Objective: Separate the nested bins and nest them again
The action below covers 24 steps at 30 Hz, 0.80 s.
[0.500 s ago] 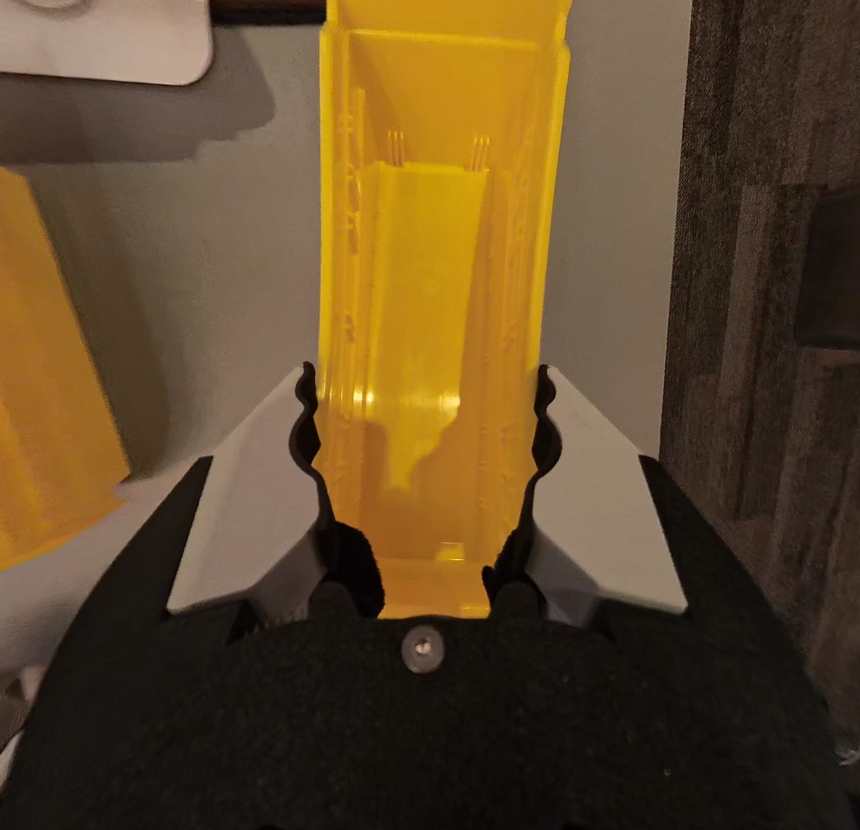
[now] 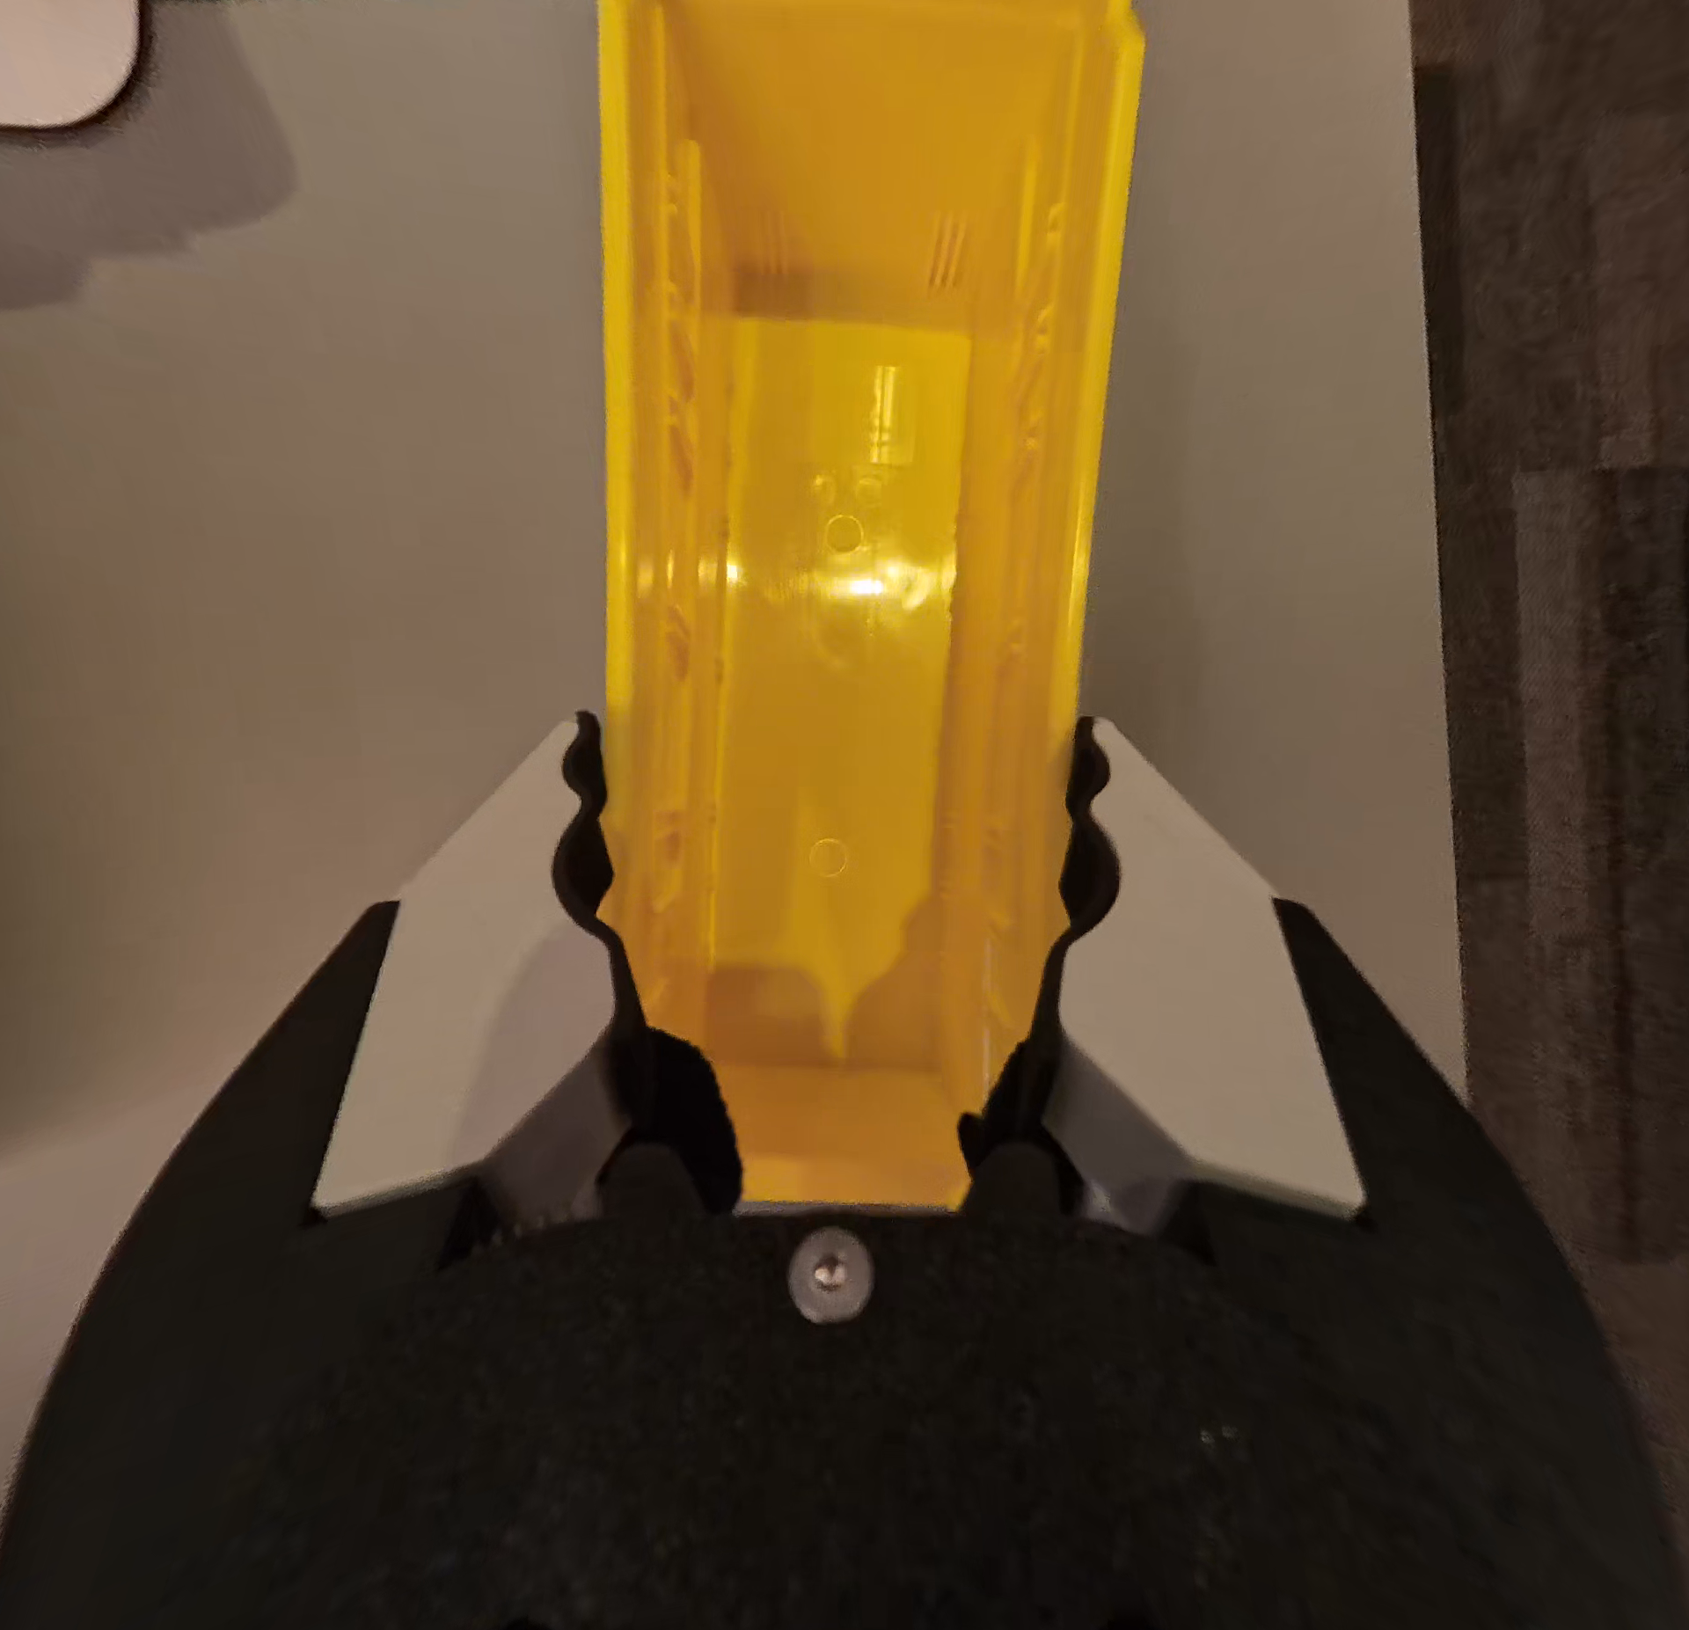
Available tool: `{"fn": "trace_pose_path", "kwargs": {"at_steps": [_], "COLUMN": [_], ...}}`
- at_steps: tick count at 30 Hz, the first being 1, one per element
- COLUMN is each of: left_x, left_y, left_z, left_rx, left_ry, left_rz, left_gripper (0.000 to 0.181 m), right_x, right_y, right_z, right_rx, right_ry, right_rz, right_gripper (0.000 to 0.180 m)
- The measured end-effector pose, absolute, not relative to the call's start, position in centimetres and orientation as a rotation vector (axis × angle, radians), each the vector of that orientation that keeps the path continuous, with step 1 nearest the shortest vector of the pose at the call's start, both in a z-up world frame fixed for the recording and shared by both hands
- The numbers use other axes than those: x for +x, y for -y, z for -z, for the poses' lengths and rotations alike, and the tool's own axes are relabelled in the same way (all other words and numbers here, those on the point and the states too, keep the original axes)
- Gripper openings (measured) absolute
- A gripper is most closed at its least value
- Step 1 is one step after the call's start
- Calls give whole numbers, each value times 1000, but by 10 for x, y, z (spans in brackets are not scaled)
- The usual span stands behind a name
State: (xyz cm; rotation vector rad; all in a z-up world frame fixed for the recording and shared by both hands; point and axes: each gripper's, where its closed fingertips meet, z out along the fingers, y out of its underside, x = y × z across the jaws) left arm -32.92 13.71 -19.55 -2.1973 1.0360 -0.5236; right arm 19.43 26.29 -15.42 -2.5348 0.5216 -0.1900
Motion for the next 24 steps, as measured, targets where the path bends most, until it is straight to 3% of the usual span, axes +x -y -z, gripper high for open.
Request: {"fn": "trace_pose_path", "kwargs": {"at_steps": [4, 7, 14, 24], "left_x": [-326, -324, -316, -317], "left_y": [-136, -135, -123, -119], "left_z": [195, 195, 191, 190], "left_rx": [-2195, -2194, -2177, -2156], "left_ry": [-1047, -1052, -1085, -1115], "left_rz": [532, 546, 596, 571], "left_gripper": [80, 80, 80, 80], "right_x": [192, 184, 35, -150], "right_y": [-261, -271, -328, -413], "right_z": [156, 126, 41, 63], "right_rx": [-2580, -2526, -2458, -2749], "right_ry": [-508, -381, -48, -102], "right_rz": [186, 274, 157, -124], "right_gripper": [115, 113, 116, 126]}}
